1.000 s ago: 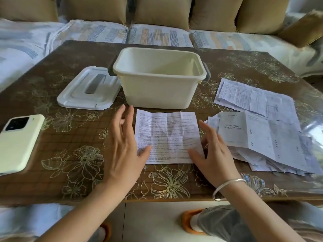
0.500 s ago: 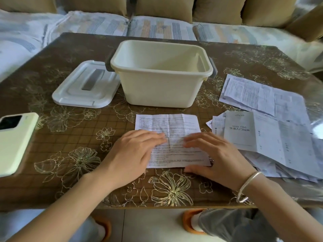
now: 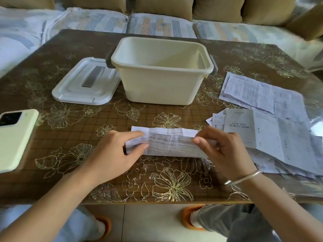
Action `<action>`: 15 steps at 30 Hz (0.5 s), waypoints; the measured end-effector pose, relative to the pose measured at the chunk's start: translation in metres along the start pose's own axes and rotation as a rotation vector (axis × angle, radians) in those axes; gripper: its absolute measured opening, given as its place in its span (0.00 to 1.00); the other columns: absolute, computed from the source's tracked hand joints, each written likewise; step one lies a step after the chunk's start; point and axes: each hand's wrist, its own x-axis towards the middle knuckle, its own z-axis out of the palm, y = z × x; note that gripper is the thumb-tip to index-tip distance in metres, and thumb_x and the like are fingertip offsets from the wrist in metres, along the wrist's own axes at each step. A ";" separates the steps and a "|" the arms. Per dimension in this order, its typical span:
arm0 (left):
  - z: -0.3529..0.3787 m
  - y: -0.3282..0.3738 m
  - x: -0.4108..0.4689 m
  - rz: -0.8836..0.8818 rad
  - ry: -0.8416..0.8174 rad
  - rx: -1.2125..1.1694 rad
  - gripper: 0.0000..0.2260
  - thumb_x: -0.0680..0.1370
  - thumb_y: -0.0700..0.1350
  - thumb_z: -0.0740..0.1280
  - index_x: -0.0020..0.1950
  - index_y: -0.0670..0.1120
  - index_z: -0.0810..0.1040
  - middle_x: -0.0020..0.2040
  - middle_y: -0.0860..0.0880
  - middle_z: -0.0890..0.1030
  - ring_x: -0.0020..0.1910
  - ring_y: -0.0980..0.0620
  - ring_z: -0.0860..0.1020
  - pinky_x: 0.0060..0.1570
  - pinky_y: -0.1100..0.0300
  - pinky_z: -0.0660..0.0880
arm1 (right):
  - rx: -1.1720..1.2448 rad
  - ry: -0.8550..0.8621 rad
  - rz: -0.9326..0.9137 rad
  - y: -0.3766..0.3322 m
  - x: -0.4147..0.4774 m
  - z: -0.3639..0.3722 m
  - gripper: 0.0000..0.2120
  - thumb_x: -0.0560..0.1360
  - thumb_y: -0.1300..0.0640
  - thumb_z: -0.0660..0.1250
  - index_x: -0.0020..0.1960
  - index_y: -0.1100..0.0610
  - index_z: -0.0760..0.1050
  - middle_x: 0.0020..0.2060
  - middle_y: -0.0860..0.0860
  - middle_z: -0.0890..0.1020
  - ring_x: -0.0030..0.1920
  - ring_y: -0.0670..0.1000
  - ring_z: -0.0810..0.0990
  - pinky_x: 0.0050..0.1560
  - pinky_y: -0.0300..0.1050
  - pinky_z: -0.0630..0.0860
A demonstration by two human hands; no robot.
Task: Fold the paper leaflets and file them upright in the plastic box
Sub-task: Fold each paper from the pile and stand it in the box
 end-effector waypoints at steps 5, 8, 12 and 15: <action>0.011 0.003 -0.002 -0.197 0.088 -0.025 0.14 0.75 0.47 0.71 0.60 0.48 0.79 0.50 0.57 0.83 0.42 0.61 0.82 0.38 0.63 0.81 | 0.041 -0.055 0.237 -0.002 -0.001 0.006 0.23 0.68 0.37 0.67 0.58 0.47 0.70 0.34 0.45 0.80 0.29 0.43 0.76 0.29 0.34 0.74; 0.018 0.004 0.001 -0.236 0.157 0.057 0.22 0.73 0.46 0.73 0.65 0.49 0.74 0.55 0.54 0.82 0.42 0.56 0.82 0.38 0.58 0.81 | 0.019 -0.062 0.338 0.001 0.002 0.011 0.27 0.68 0.46 0.73 0.63 0.48 0.66 0.41 0.45 0.81 0.37 0.42 0.78 0.37 0.35 0.77; 0.025 0.003 0.002 -0.206 0.198 0.131 0.36 0.70 0.43 0.77 0.74 0.49 0.65 0.62 0.52 0.79 0.54 0.54 0.78 0.47 0.65 0.74 | -0.146 -0.073 0.299 0.000 0.005 0.018 0.24 0.69 0.49 0.74 0.61 0.49 0.68 0.45 0.45 0.81 0.40 0.45 0.78 0.40 0.41 0.77; 0.026 0.006 0.003 -0.140 0.175 0.223 0.35 0.70 0.42 0.76 0.75 0.47 0.66 0.69 0.50 0.74 0.64 0.51 0.75 0.57 0.64 0.69 | -0.305 -0.129 0.272 -0.005 0.008 0.019 0.25 0.71 0.46 0.71 0.64 0.47 0.67 0.52 0.46 0.78 0.44 0.49 0.77 0.42 0.45 0.77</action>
